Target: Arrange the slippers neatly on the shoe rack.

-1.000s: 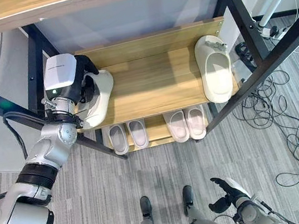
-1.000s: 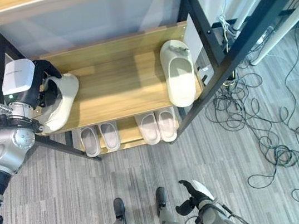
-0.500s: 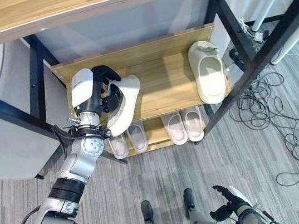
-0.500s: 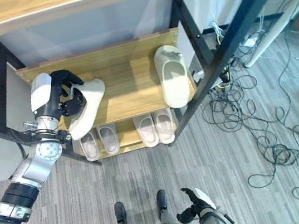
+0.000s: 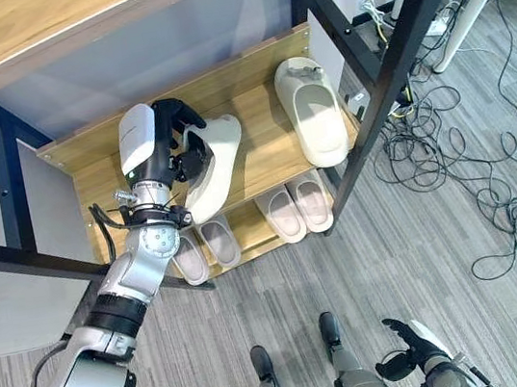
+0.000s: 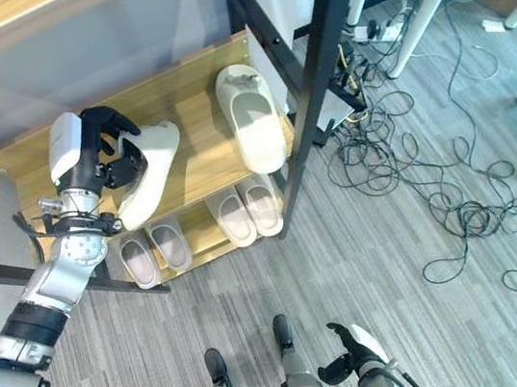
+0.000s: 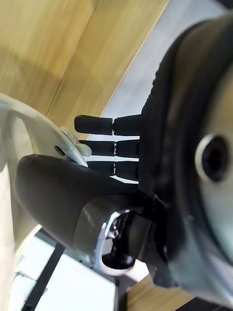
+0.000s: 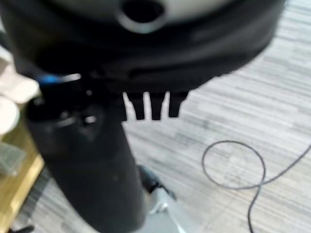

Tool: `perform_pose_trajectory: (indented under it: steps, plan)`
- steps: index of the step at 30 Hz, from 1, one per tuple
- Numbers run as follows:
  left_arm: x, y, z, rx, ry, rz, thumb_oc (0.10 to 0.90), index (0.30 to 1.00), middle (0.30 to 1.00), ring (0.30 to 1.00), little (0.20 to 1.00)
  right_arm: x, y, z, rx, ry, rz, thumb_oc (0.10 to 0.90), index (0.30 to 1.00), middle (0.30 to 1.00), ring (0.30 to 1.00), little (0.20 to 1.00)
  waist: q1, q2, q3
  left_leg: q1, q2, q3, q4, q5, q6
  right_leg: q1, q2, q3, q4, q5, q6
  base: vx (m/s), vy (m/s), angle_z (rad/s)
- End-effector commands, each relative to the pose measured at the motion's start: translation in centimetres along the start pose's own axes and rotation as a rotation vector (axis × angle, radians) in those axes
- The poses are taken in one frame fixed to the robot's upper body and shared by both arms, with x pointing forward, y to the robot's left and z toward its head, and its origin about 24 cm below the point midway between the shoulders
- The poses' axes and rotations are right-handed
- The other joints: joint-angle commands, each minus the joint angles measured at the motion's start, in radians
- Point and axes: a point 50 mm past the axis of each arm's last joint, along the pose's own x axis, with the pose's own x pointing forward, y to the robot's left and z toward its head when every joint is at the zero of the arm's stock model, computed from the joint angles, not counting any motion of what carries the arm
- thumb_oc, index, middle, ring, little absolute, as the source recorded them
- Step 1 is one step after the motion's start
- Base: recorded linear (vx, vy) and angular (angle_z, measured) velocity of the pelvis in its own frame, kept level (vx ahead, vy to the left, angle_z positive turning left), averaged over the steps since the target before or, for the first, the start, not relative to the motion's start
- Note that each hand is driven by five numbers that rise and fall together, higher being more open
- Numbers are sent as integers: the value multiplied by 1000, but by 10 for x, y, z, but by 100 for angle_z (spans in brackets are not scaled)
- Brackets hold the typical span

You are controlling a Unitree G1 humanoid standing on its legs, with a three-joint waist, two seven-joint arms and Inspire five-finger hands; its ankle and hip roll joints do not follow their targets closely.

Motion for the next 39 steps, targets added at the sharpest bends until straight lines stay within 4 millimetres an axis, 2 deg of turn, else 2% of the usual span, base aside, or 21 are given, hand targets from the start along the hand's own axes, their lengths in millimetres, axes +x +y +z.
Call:
perform_pose_trajectory:
  steps: [1,7,18,19,20,21,22,28,39]
  plan:
    - [44,55,30,32,-132,237,400,300,300,300,300,-7,-10,-7,-17,-28,-37,800,900,900,900,900,-16,-23,-60,-57,-54,-58,2,-1,-23,-4,-83,-59,7,-58,132,23,-1,-5]
    - [63,67,38,125,-149,246,400,300,300,300,300,-3,-9,-1,-16,-44,-31,800,900,900,900,900,-27,-23,-55,-67,-54,-55,2,2,-23,-16,-81,-56,7,-54,134,19,-4,-7]
    - [80,77,40,223,-119,261,400,300,300,300,300,-1,-4,6,-4,-63,-24,800,900,900,900,900,-41,-30,-44,-83,-50,-64,2,6,-25,-33,-74,-56,7,-51,134,4,-3,-2]
    - [81,77,41,213,-116,267,411,316,316,316,316,-1,-3,7,-5,-66,-22,800,900,900,900,900,-42,-30,-43,-86,-50,-65,2,7,-25,-35,-73,-57,7,-51,134,0,0,0]
    - [81,78,43,207,-119,274,522,484,484,484,484,-1,-2,8,-3,-67,-19,800,900,900,900,900,-43,-31,-43,-87,-49,-67,2,7,-25,-36,-73,-58,7,-52,133,0,0,0]
    - [82,78,45,201,-125,278,679,719,719,719,719,-2,-1,8,-3,-69,-17,800,900,900,900,900,-43,-32,-43,-88,-48,-69,2,7,-26,-37,-73,-59,7,-52,133,0,0,0]
    - [83,77,48,198,-130,281,800,900,900,900,900,-2,0,8,-3,-70,-13,800,900,900,900,900,-43,-32,-43,-89,-47,-69,2,7,-26,-37,-73,-61,7,-52,134,0,0,0]
    - [87,69,63,143,-160,276,800,900,900,900,900,-3,0,11,2,-92,-12,800,900,900,900,900,-47,-33,-41,-92,-46,-78,2,6,-28,-37,-69,-66,7,-54,131,0,0,0]
    - [73,30,80,-52,-191,188,800,900,900,900,900,-2,1,11,2,-88,-16,800,900,900,900,900,-36,-34,-36,-84,-42,-91,2,7,-30,-21,-64,-78,7,-61,127,-4,-6,2]
